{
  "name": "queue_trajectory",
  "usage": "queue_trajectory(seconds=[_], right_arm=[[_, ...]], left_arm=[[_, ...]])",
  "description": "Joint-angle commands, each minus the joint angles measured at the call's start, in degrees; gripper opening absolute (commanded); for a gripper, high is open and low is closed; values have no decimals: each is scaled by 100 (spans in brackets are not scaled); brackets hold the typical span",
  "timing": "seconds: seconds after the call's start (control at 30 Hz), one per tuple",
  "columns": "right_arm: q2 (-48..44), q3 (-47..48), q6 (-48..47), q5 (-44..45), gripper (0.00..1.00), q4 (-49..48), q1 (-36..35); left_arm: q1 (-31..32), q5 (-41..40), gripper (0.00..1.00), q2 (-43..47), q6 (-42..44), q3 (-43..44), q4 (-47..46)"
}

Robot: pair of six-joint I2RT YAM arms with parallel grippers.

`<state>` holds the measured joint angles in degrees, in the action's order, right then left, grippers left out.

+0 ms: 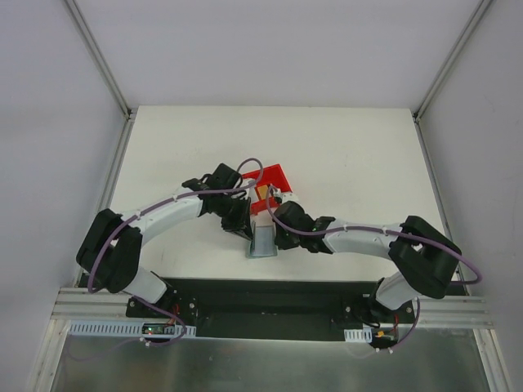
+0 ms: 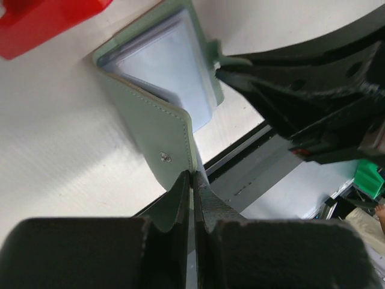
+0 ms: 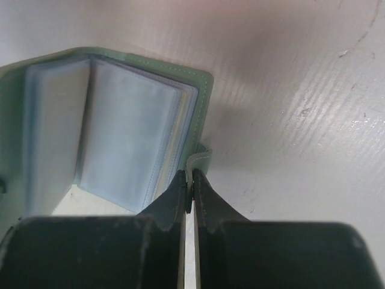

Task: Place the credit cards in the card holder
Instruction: Close the card holder at the center of the board.

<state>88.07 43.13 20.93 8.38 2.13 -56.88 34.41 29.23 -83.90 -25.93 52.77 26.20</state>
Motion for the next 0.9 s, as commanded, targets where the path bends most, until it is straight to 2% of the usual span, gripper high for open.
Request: queue_trajectory(seconds=[0.0,0.13,0.27,0.33,0.43,0.57,0.67,0.7,0.87], right_arm=[[-264,-173,201,-232,0,-335,-112],[-431,-340,297,-92,1,-389,-104],[-624,-604,464,163,0,-538,-104],[-686,-727,552,251,0,-634,-95],[-677,-780,605,243,0,-723,-69],[-703,-842,667,269,2,-776,-34],[-852,-956,728,313,12,-872,-16],[-923,-973,746,313,19,-898,2],[-1353,-1114,711,348,30,-951,19]], left_arm=[[197,-278,0,-381,-289,470,149],[259,-366,0,-680,-421,716,79],[320,-50,7,-970,-588,848,-219],[390,-41,15,-1145,-649,945,-334],[496,48,21,-1392,-641,1024,-466],[610,232,25,-1463,-562,972,-528],[698,92,35,-1138,-387,770,-545],[698,143,37,-1051,-290,683,-545],[690,-339,40,-489,-185,260,-528]])
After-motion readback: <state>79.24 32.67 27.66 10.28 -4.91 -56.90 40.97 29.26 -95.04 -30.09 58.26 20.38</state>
